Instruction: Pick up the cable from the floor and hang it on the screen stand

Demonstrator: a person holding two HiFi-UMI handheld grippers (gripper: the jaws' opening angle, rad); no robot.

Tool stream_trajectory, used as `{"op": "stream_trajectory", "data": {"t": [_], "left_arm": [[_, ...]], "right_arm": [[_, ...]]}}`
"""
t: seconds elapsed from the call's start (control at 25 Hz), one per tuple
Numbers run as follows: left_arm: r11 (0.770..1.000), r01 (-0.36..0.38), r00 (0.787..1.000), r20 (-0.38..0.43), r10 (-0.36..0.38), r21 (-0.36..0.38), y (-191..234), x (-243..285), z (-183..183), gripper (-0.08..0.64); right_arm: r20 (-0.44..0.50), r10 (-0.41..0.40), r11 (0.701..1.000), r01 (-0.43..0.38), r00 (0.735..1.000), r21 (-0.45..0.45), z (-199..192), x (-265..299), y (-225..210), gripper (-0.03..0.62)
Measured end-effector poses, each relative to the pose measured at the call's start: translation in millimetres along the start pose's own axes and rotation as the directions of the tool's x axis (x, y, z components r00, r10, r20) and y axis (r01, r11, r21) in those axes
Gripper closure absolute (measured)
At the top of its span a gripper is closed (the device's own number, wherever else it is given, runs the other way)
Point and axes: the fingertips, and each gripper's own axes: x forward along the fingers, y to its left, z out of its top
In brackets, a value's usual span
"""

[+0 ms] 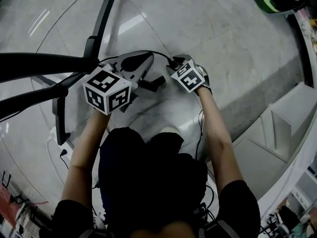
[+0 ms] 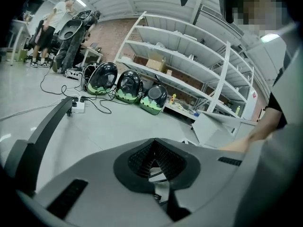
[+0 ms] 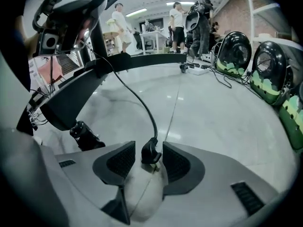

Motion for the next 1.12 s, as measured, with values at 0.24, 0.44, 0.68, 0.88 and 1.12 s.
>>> {"op": "stream_trajectory", "data": {"t": [0.24,0.44,0.68,0.88,1.12], "left_arm": [[1.000,-0.001,1.000,-0.002,0.000,-0.027,1.1,0.4,-6.1,0.552],[0.999,0.007,1.000,-0.007,-0.007,-0.033,1.3,3.8,-9.7,0.552],[1.000,0.014,1.000,-0.013,-0.014,-0.027,0.9,4.2,-8.9,0.552],[0.999,0.022,1.000,-0.009,-0.022,-0.025,-1.7,2.3,-7.0,0.552],[0.999,0.019,1.000,-0.002,-0.019,-0.039,-5.9,-3.7,0.9,0.552]], "right_arm": [[-0.077,-0.010,1.000,0.008,0.997,-0.028,-5.3,9.9,0.9,0.400],[-0.061,0.002,1.000,-0.002,0.998,-0.003,-5.1,10.0,-1.6,0.415],[-0.068,-0.014,1.000,0.015,0.998,0.013,-3.2,9.5,-3.4,0.448],[-0.079,-0.066,0.998,0.064,0.995,-0.024,-3.5,5.6,-2.6,0.453],[-0.086,-0.181,0.978,0.170,0.980,-0.124,8.1,-20.2,-10.7,0.453]]}}
